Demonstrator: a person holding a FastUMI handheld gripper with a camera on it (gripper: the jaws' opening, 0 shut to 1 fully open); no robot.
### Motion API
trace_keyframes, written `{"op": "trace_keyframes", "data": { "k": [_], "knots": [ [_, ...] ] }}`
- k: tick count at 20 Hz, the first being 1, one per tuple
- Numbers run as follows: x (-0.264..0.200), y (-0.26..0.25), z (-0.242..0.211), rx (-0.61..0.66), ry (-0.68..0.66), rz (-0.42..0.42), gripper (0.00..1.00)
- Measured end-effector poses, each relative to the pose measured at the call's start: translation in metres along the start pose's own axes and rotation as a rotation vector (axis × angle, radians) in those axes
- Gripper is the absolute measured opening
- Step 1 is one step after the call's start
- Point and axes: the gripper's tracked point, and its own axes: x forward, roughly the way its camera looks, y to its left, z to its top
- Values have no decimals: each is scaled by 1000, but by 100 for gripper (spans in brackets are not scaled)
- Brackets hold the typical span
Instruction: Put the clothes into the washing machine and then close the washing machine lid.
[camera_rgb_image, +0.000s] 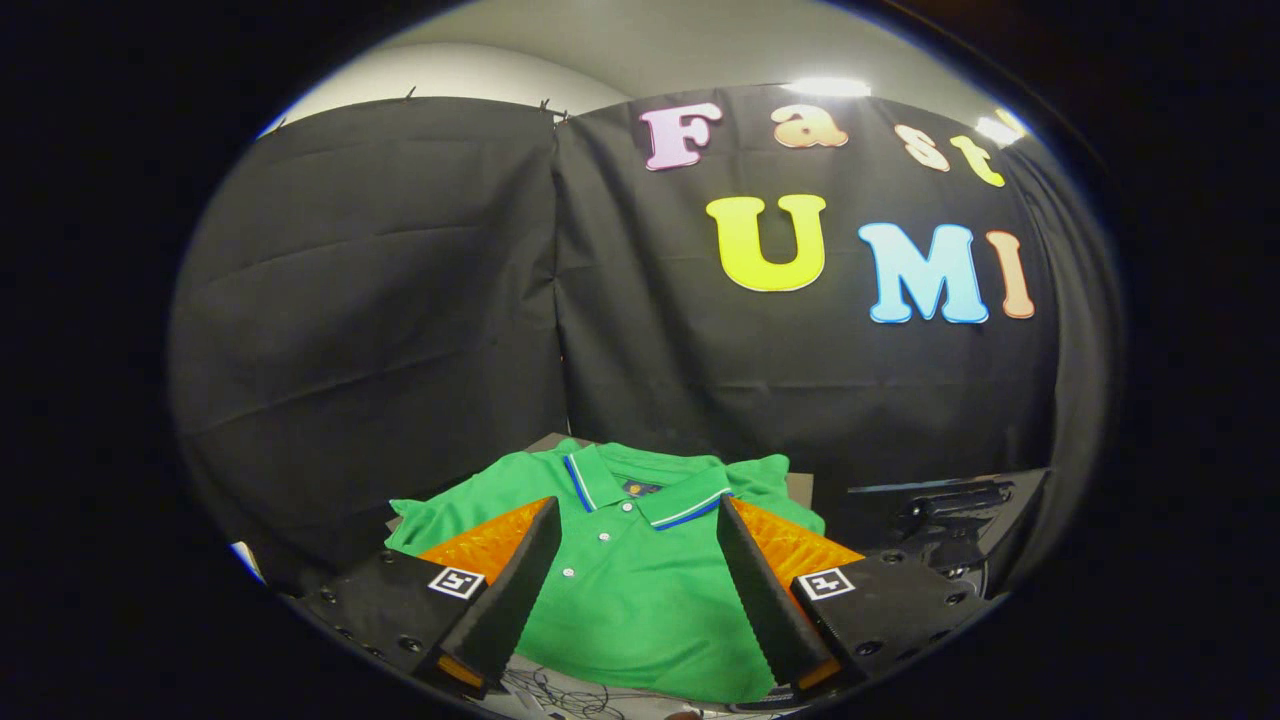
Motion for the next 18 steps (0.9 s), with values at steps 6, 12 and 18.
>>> {"op": "trace_keyframes", "data": {
  "k": [6, 12, 18],
  "knots": [
    [35, 18, -17, -30, 107, -5, 98],
    [60, 16, -39, -21, 208, -46, 98],
    [84, 28, -59, 2, 286, 2, 96]
  ]
}}
